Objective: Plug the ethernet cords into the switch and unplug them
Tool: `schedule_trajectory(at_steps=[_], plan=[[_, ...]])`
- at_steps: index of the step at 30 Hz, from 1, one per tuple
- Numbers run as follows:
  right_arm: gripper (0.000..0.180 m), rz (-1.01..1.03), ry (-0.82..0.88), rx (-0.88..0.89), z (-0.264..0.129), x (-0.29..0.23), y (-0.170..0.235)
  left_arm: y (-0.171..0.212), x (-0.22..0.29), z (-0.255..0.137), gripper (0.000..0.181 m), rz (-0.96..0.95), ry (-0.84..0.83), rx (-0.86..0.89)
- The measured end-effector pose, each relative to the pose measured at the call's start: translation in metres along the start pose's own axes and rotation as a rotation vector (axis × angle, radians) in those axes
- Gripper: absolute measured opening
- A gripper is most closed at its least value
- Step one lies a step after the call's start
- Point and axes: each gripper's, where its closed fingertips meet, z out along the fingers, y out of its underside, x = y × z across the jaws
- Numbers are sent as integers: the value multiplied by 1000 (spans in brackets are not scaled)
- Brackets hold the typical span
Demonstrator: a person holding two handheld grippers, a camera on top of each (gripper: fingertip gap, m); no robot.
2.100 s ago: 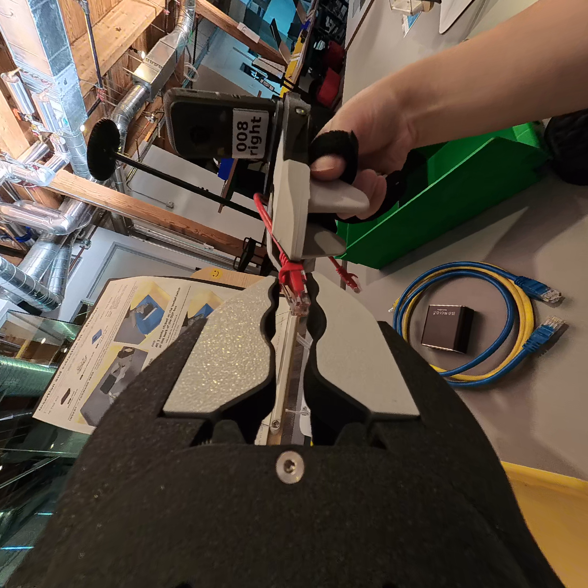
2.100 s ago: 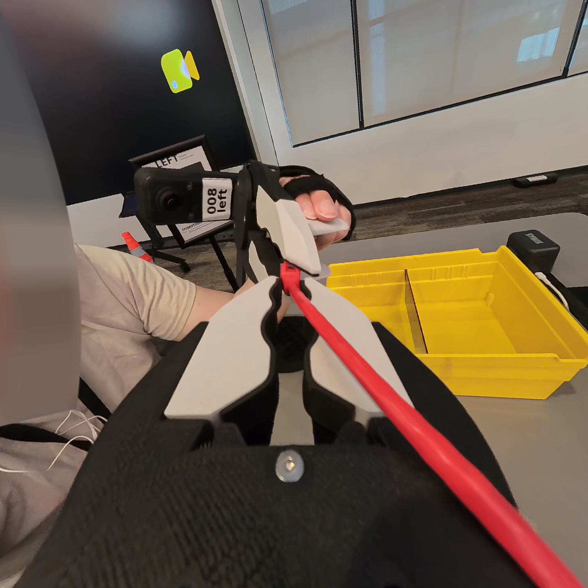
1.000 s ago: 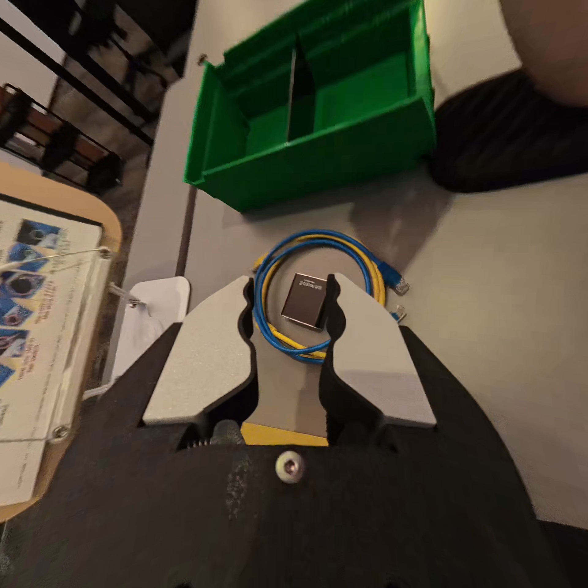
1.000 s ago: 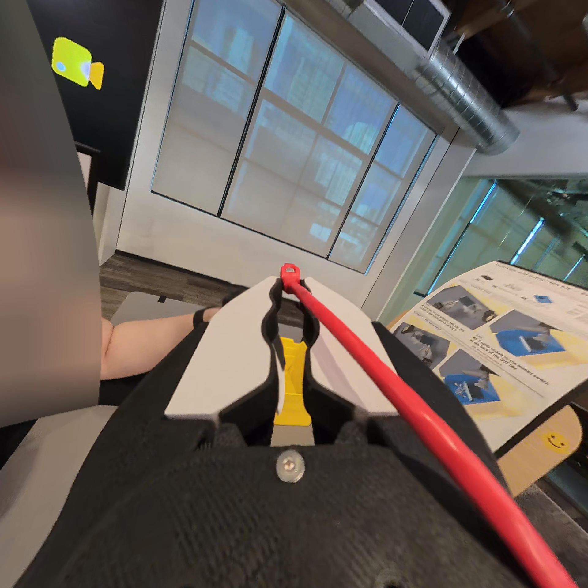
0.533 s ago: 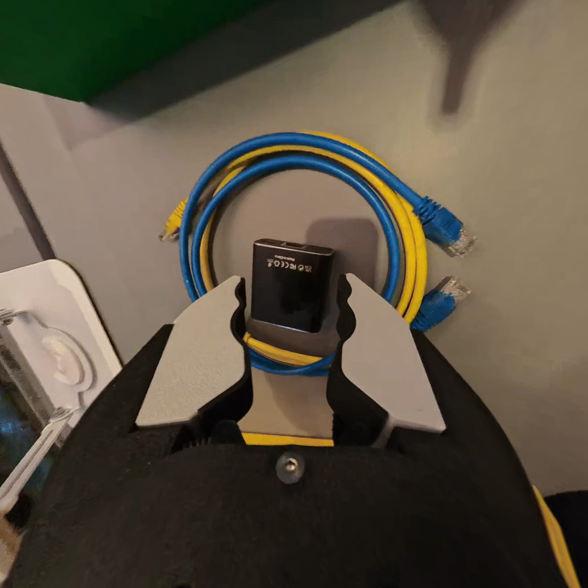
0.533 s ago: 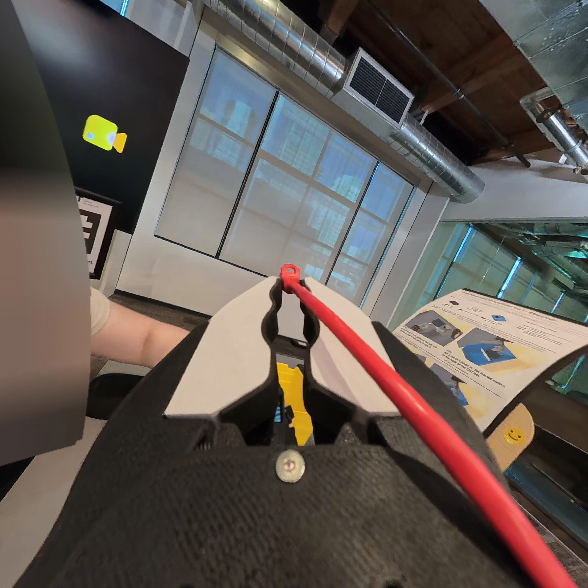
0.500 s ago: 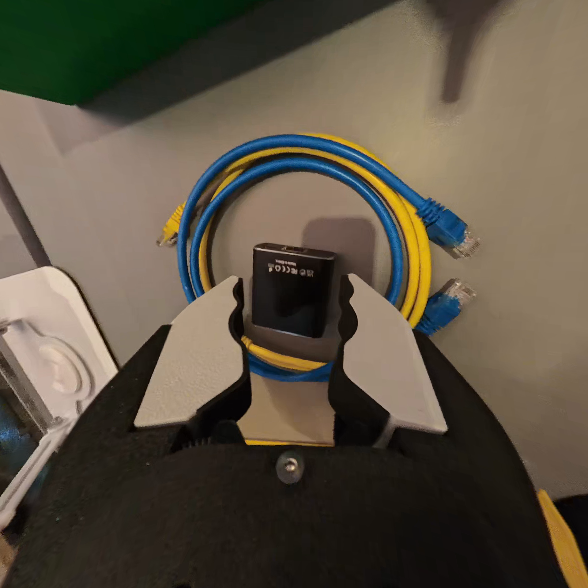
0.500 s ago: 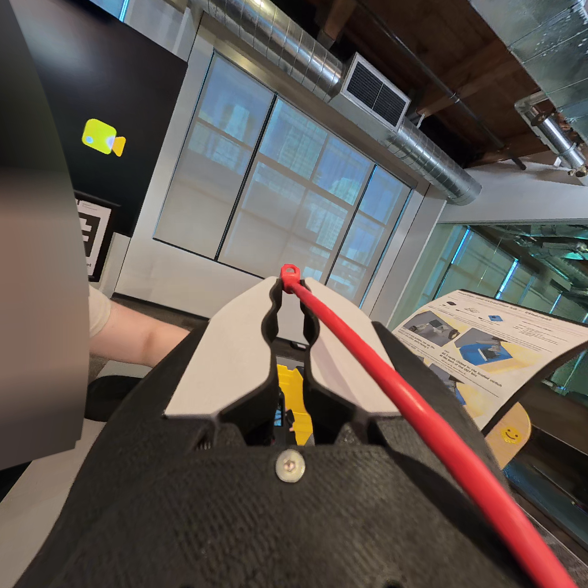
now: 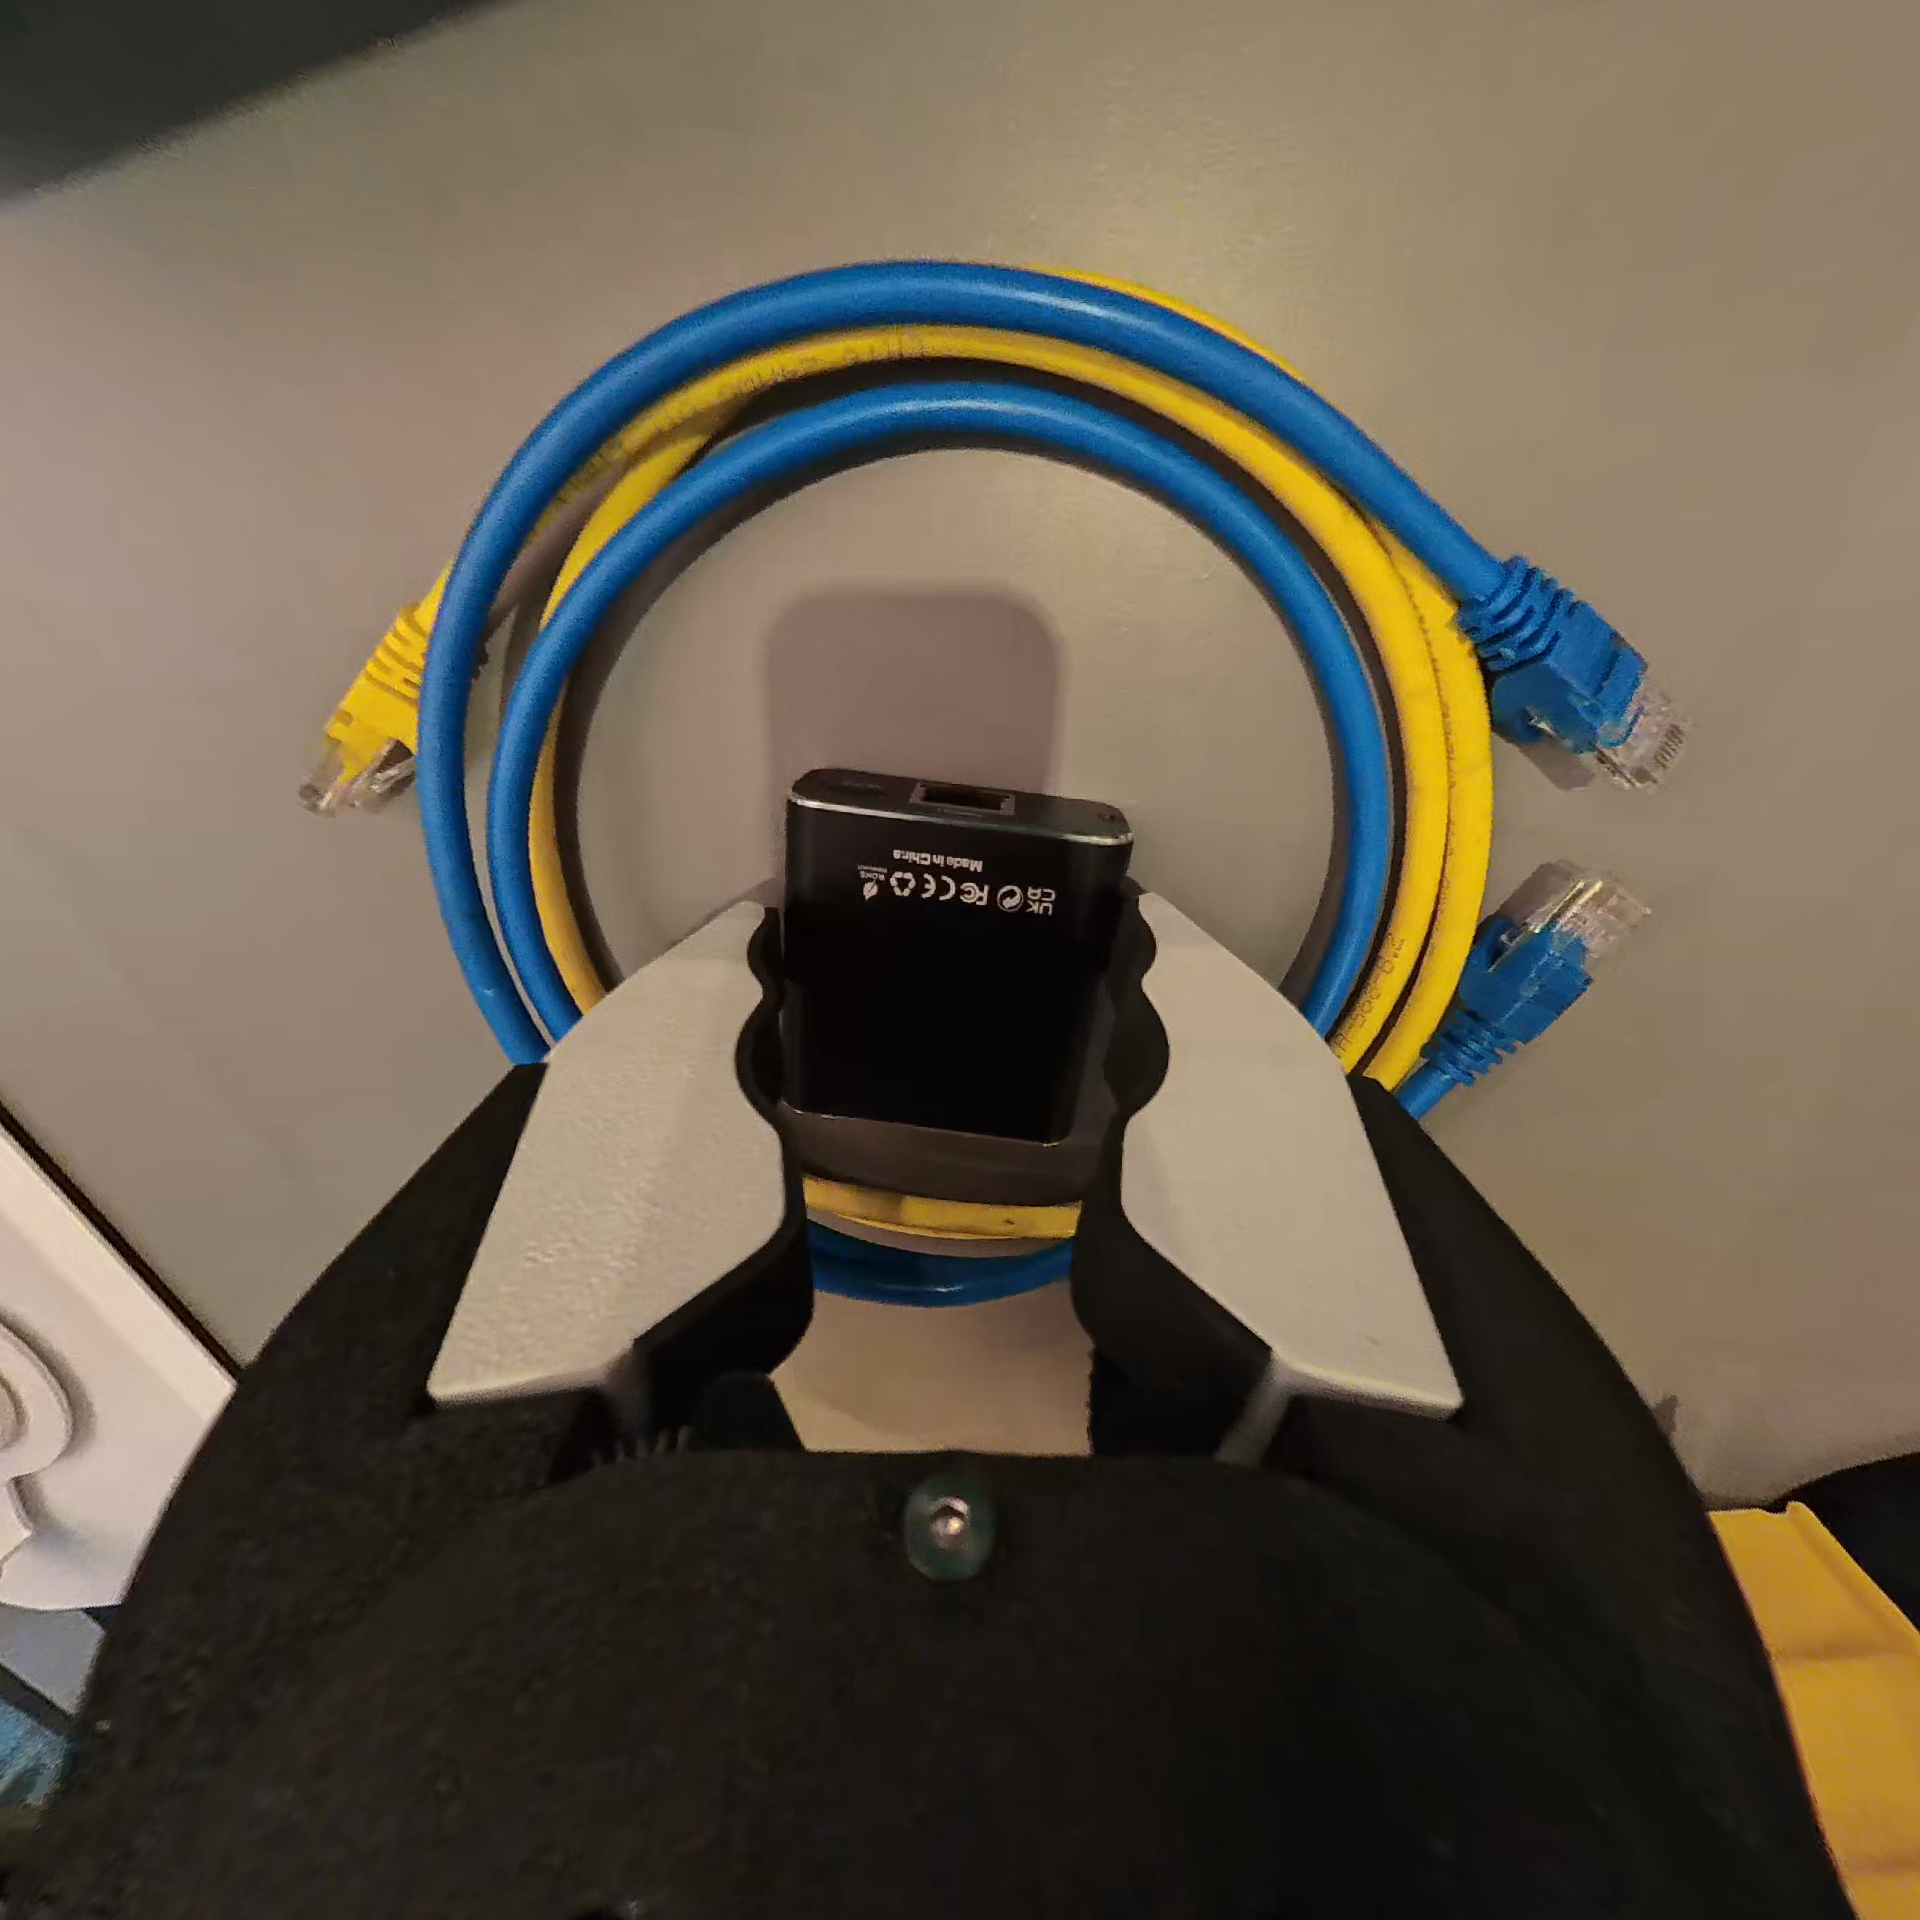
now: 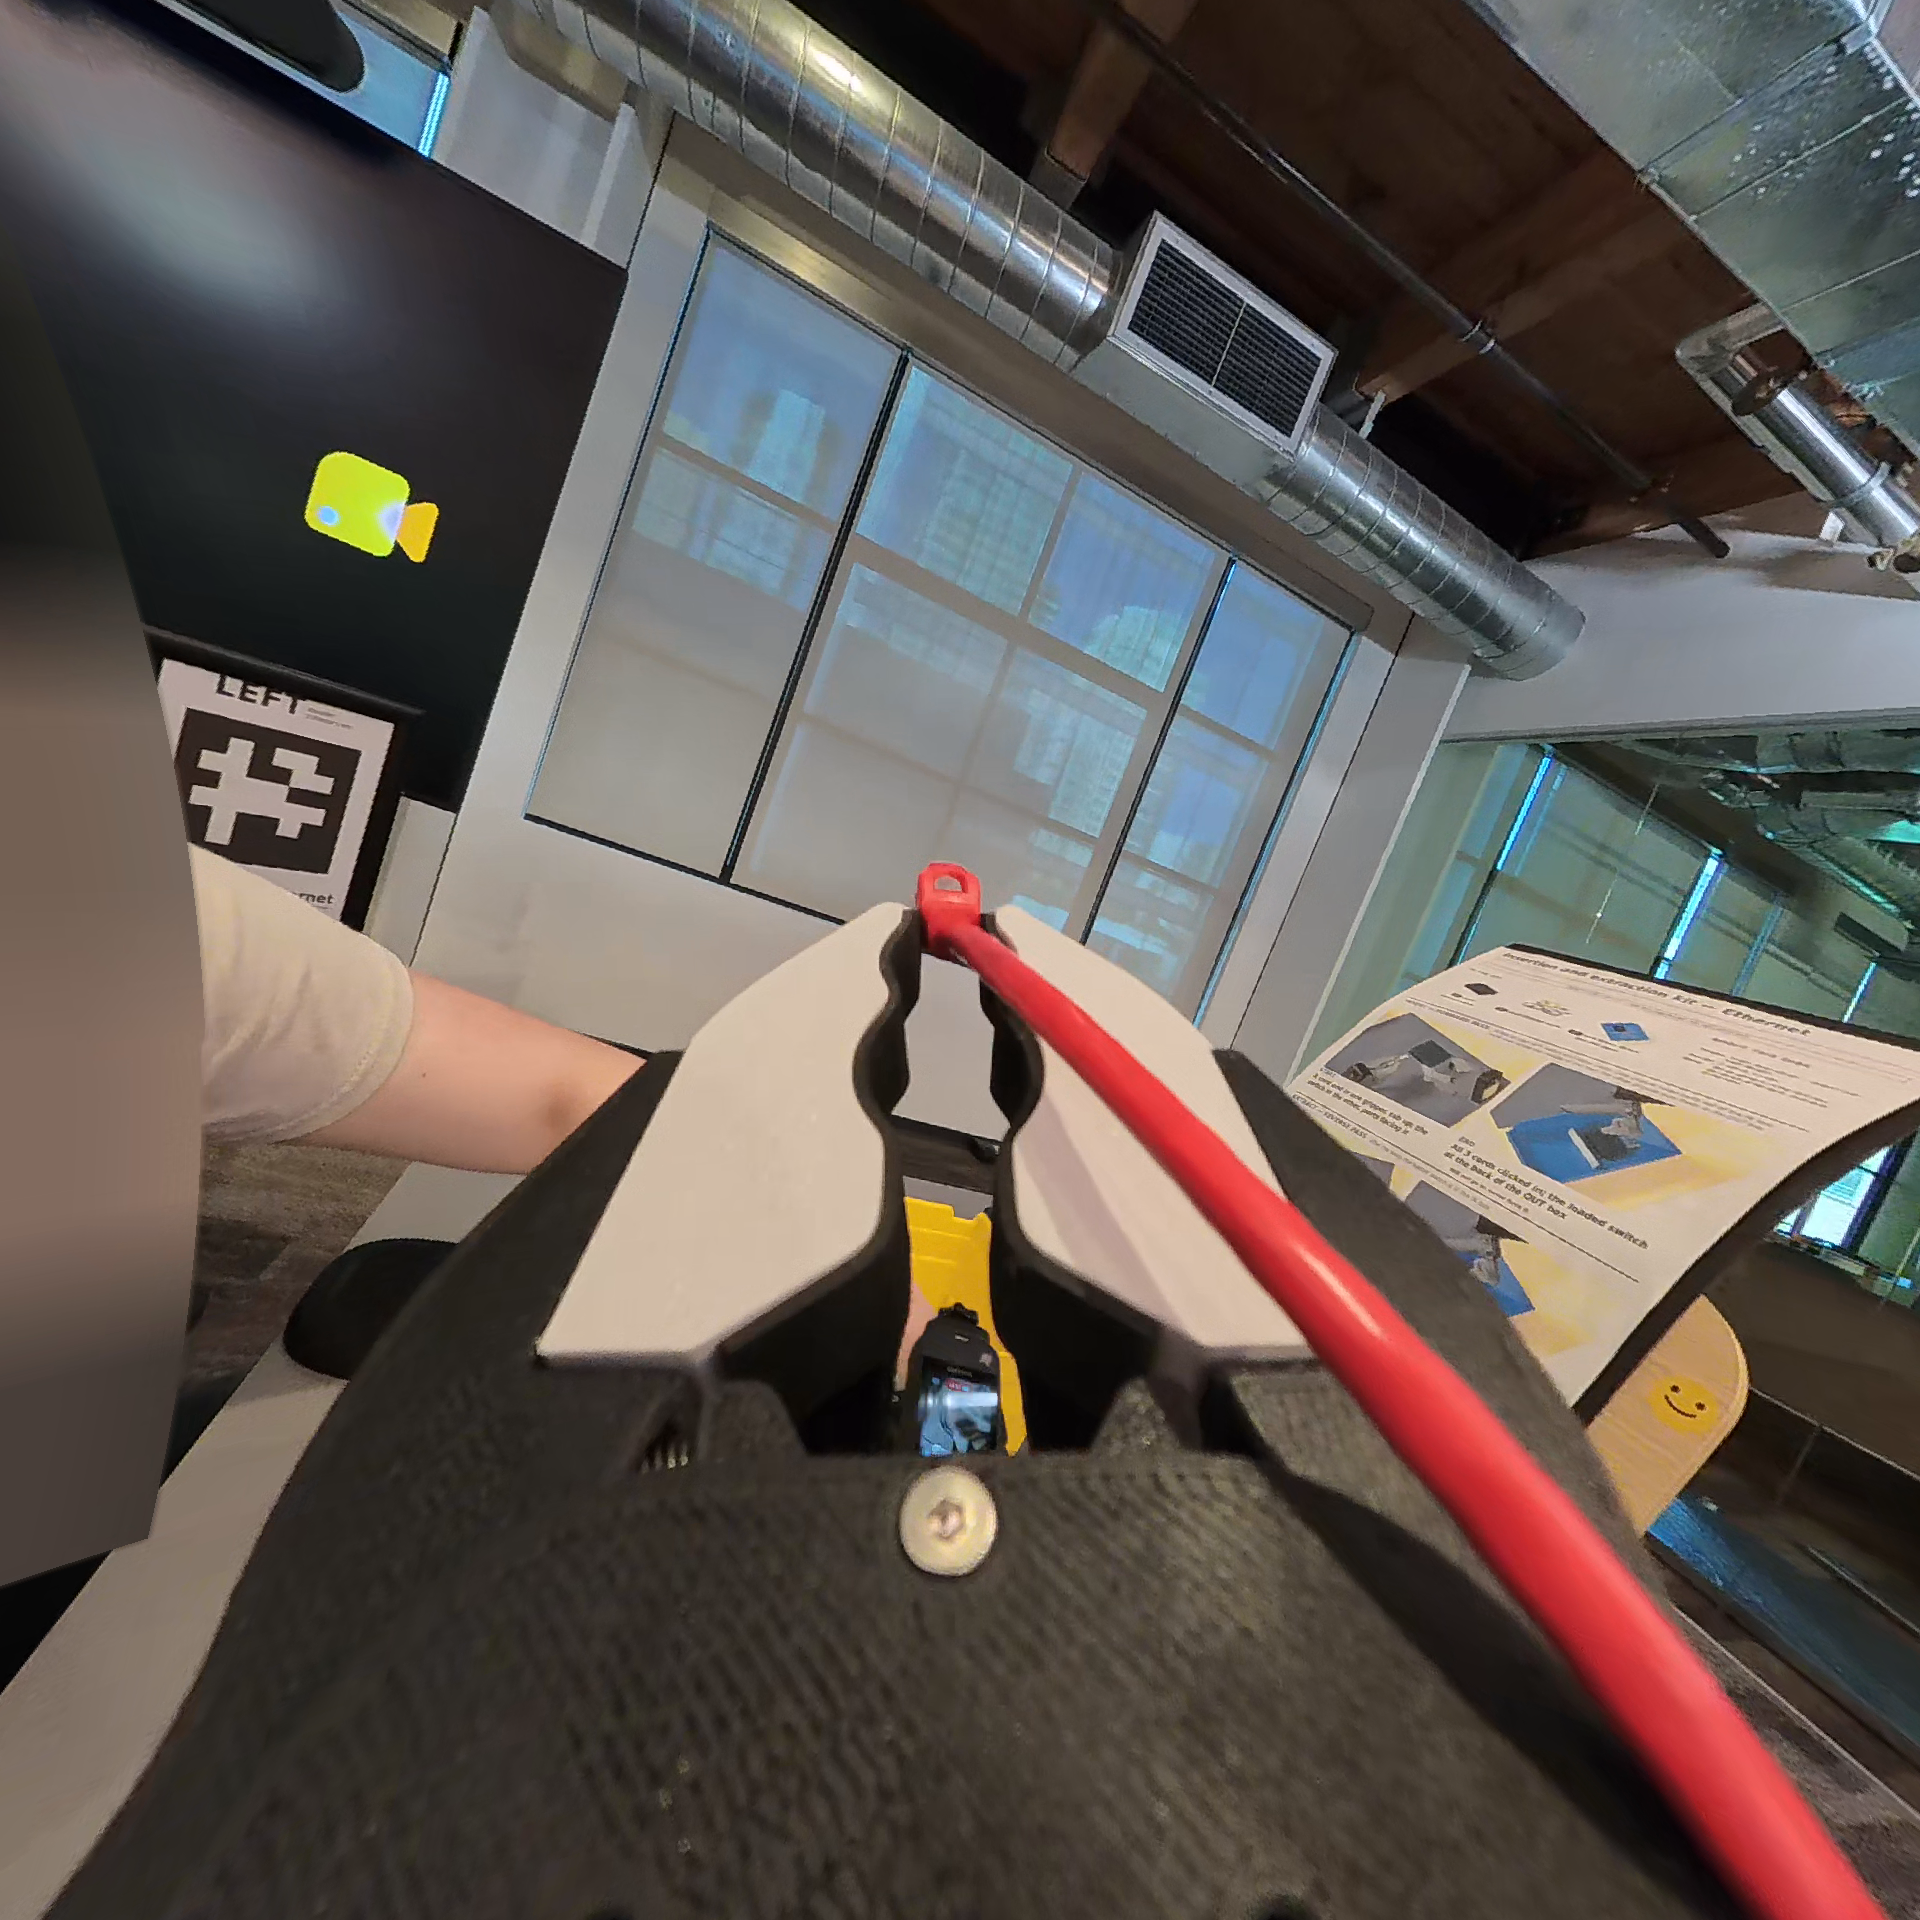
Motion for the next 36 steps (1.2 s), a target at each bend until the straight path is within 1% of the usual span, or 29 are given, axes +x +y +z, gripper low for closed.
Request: schedule_trajectory(at_steps=[4, 7, 12, 15, 18, 22, 25, 27, 30, 33, 36], plan=[[12, 3, 6, 0, -2, 2, 0, 0, 1, 1, 60, -21, 38, -4], [11, 4, 6, -3, -2, 2, 1, 0, 1, 1, 60, -7, 24, 8], [12, 4, -1, -14, 0, 1, 3, 0, -1, -4, 60, 1, -81, 36], [12, 6, -1, -17, 1, 2, 4, -11, -7, -23, 60, -28, -194, 131], [12, 16, 13, -25, 4, 5, 6, -29, -20, -65, 60, -59, -427, 286], [12, 58, 53, -56, 11, 13, 13, -37, -35, -148, 60, -87, -914, 451], [11, 116, 91, -90, 22, 22, 23, -31, -31, -208, 60, -85, -1275, 485], [11, 158, 98, -115, 35, 23, 32, -29, -22, -243, 60, -78, -1467, 512], [11, 224, 98, -158, 60, 23, 49, -30, -6, -285, 59, -64, -1652, 587], [11, 300, 81, -198, 90, 16, 70, -19, 5, -319, 59, -44, -1840, 546], [11, 348, 60, -213, 117, 8, 91, -5, 20, -339, 60, -37, -1972, 538]])
